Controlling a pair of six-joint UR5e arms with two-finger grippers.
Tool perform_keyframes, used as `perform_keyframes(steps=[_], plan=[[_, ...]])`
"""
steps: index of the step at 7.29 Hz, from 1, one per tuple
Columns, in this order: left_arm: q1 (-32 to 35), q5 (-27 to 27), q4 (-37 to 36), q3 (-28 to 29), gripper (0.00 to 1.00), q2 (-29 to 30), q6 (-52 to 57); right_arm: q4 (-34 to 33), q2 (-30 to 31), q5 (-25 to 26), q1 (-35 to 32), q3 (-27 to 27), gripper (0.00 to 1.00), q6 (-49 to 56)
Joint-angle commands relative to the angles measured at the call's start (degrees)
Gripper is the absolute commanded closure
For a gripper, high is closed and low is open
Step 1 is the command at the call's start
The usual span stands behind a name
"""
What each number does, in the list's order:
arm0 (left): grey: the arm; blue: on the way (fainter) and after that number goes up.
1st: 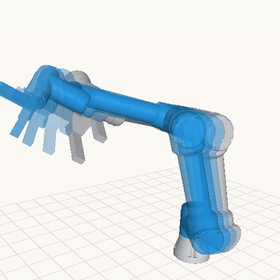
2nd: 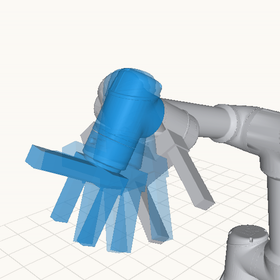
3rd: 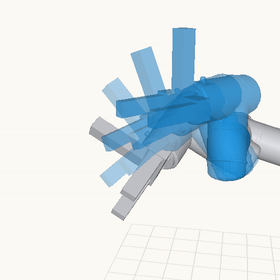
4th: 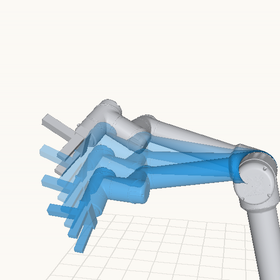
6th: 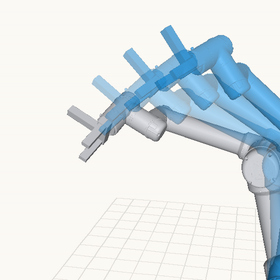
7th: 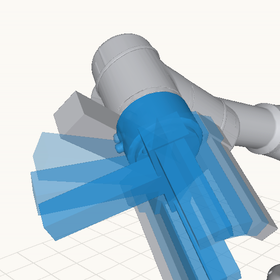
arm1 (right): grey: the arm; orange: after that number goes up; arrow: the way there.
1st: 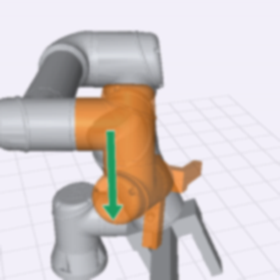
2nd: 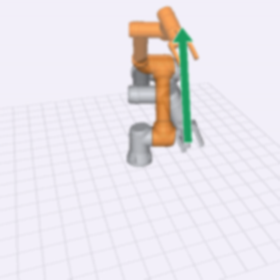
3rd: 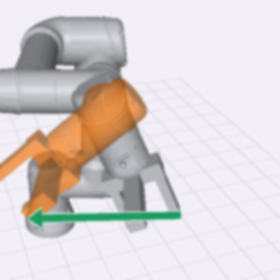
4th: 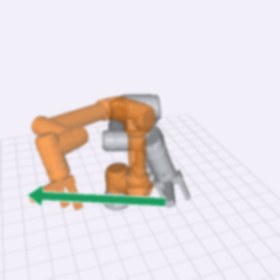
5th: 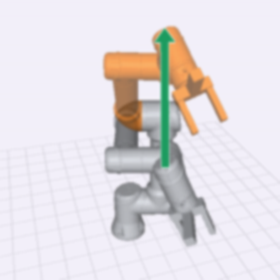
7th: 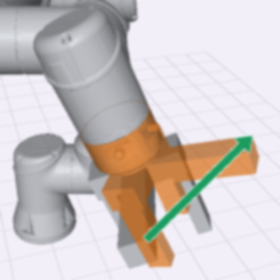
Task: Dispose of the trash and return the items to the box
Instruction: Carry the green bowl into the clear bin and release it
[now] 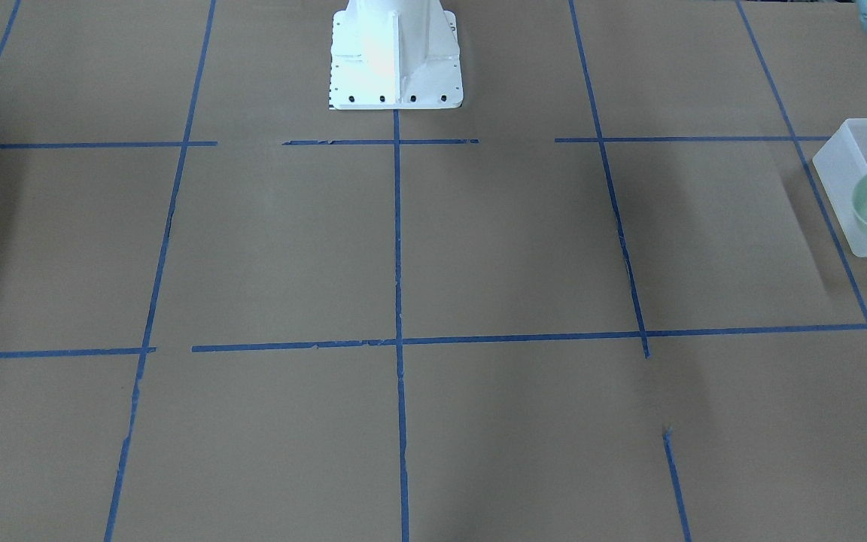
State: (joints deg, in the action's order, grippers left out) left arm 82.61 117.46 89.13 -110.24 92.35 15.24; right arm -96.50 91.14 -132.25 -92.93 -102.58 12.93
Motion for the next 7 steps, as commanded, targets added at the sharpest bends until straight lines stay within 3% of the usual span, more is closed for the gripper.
perform_keyframes(steps=[1, 3, 5, 7], plan=[[8.8, 2.3, 14.7, 8.5, 1.0, -10.5, 12.1, 0.0, 0.0, 0.0, 0.5, -0.3, 0.0, -0.2], [12.9, 6.6, 24.7, 15.4, 1.0, -18.4, 18.7, 2.3, 0.0, -0.1, 0.7, -0.4, 0.0, -0.7], [13.1, 7.9, 36.7, 26.7, 1.0, -20.0, 19.1, 2.5, 0.0, 0.0, 0.7, -0.5, 0.0, -0.5], [13.1, 9.5, 39.7, 29.6, 1.0, -21.8, 19.0, 4.0, 0.1, 0.0, 0.8, -0.2, 0.0, -0.5]])
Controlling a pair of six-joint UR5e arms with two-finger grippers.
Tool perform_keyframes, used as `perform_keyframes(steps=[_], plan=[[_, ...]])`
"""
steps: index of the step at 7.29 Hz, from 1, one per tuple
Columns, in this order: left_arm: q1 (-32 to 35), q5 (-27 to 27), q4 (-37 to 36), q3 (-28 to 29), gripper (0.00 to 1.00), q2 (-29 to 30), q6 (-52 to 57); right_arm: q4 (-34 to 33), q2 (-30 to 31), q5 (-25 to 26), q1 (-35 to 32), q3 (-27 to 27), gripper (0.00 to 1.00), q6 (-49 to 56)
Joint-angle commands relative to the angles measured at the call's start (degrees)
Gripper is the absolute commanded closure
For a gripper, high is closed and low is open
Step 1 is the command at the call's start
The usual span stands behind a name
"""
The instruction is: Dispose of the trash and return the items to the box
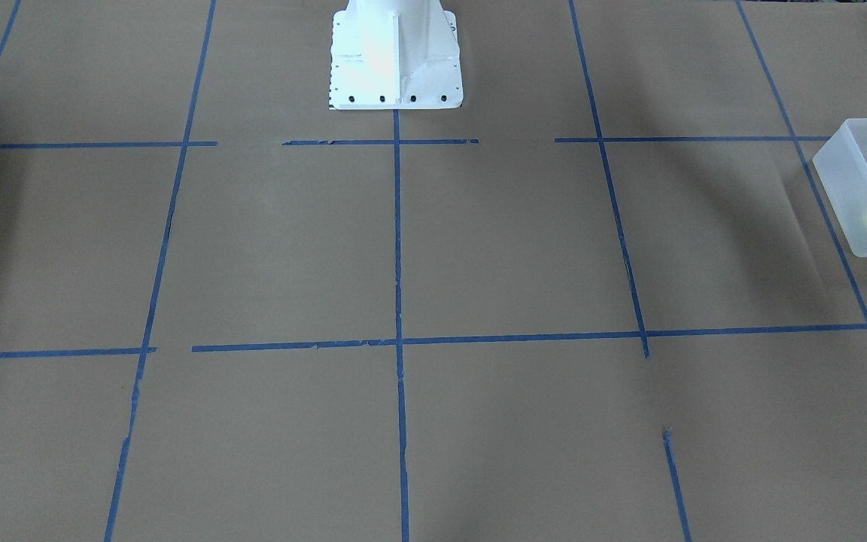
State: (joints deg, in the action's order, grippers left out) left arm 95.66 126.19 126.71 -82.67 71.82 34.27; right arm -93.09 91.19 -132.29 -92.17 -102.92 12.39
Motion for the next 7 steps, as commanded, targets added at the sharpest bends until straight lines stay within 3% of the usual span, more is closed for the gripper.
perform_keyframes(steps=[1, 2, 3, 5, 7], plan=[[-0.1, 0.8, 2.6, 2.3, 0.86, -1.3, -0.1, 1.0, 0.0, 0.0, 0.1, 0.1, 0.0, 0.0], [0.0, 0.8, 3.7, 2.4, 0.14, -1.3, 0.1, 1.0, 0.1, 0.0, 0.2, 0.1, 0.0, 0.0], [-0.1, 0.5, 5.8, 2.7, 0.0, -1.2, -0.1, 1.0, 0.1, 0.0, 0.2, 0.1, 0.0, 0.0], [-0.1, 0.6, 5.9, 0.9, 0.0, -0.2, -3.7, 1.0, 0.1, 0.1, 0.3, 0.0, 0.01, -0.3], [-0.1, 0.7, 5.4, -8.5, 0.0, -0.5, -22.6, 1.2, 0.4, -0.1, 1.1, -0.3, 0.01, -7.5]])
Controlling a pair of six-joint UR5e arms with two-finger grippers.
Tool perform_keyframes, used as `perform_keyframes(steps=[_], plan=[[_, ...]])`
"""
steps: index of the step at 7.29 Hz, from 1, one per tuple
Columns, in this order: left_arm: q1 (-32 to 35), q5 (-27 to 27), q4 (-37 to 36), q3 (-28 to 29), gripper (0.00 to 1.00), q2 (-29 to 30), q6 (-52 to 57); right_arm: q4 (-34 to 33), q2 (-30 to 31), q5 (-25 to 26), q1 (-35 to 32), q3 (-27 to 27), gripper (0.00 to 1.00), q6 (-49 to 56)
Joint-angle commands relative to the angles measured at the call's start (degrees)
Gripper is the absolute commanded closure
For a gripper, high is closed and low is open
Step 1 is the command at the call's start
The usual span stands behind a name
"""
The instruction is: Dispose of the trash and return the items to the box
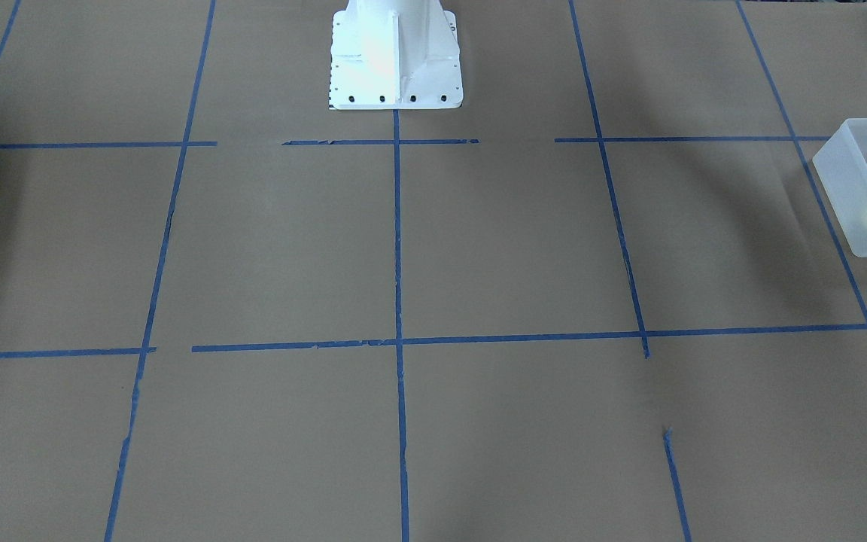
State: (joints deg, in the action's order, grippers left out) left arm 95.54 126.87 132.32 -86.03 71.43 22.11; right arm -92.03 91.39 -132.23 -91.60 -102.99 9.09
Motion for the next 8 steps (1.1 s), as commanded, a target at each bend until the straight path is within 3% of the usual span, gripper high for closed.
perform_keyframes(steps=[1, 2, 3, 4, 5, 6, 8], plan=[[-0.4, 1.0, -0.4, -8.2, 0.0, 0.0, -18.9, 0.2, 1.1, -0.1, 1.9, -1.3, 0.02, -6.9], [-3.9, 3.6, -2.7, -11.4, 0.0, 0.8, -24.9, 0.4, 1.8, 0.0, 3.0, -3.3, 0.02, -9.7], [-6.4, 4.2, -11.3, -17.9, 0.0, 1.9, -26.9, 1.4, 3.5, -0.3, 3.4, -4.7, 0.0, -10.9], [-6.6, 4.3, -14.3, -20.8, 0.0, 2.1, -26.2, 1.6, 4.1, -0.2, 3.7, -4.8, 0.0, -10.0], [-7.3, 5.0, -15.5, -17.8, 0.0, 2.0, -26.6, 1.2, 4.8, 0.0, 6.5, -4.0, 0.0, -10.1], [-7.4, 9.1, -17.9, -12.3, 0.0, 2.8, -26.2, 1.2, 5.2, -0.4, 7.0, -3.7, 0.0, -10.2], [-10.0, 9.3, -20.6, -10.8, 0.0, 2.6, -25.9, 1.6, 5.8, -0.8, 7.0, -3.6, 0.0, -10.1]])
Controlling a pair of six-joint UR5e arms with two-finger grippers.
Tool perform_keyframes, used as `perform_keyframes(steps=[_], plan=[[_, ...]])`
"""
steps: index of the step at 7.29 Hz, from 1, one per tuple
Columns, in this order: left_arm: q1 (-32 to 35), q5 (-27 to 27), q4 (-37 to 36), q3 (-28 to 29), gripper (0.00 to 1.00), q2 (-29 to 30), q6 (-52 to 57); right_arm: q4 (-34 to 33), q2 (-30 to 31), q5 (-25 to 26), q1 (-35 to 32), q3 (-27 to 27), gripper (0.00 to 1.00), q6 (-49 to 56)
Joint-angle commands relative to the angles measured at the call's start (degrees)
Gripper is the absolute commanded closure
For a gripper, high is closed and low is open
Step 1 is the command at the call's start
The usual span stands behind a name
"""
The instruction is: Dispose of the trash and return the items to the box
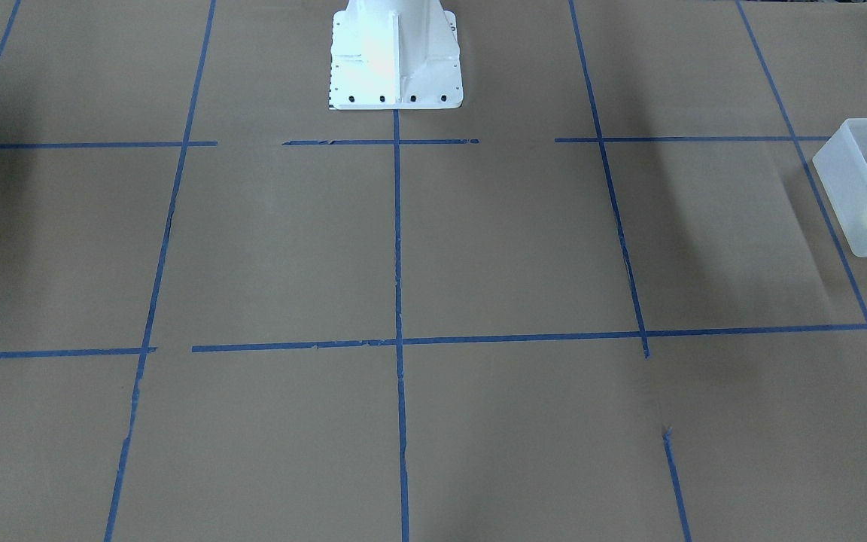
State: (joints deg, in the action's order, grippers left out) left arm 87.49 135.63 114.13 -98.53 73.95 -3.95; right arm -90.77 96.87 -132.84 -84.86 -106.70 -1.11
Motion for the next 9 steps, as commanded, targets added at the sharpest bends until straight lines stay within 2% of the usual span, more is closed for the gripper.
perform_keyframes(steps=[1, 3, 5, 9], plan=[[-2.2, 0.5, -5.9, 1.5, 0.0, 0.1, 0.2, 0.3, 0.7, -0.2, 0.2, 0.0, 0.0, 0.3], [-2.9, 0.3, -17.1, -1.2, 0.0, 4.1, 0.2, 0.3, 0.8, -0.3, 0.4, 0.1, 0.0, 0.4], [-2.5, 0.3, -17.8, -3.6, 0.0, 5.0, 5.9, 0.4, 0.7, -0.3, 0.4, 0.0, 0.0, 0.3], [-0.9, 0.2, -17.5, -2.5, 0.0, 4.7, 6.4, 0.7, 0.8, 0.0, 0.4, 0.1, 0.0, 0.5]])
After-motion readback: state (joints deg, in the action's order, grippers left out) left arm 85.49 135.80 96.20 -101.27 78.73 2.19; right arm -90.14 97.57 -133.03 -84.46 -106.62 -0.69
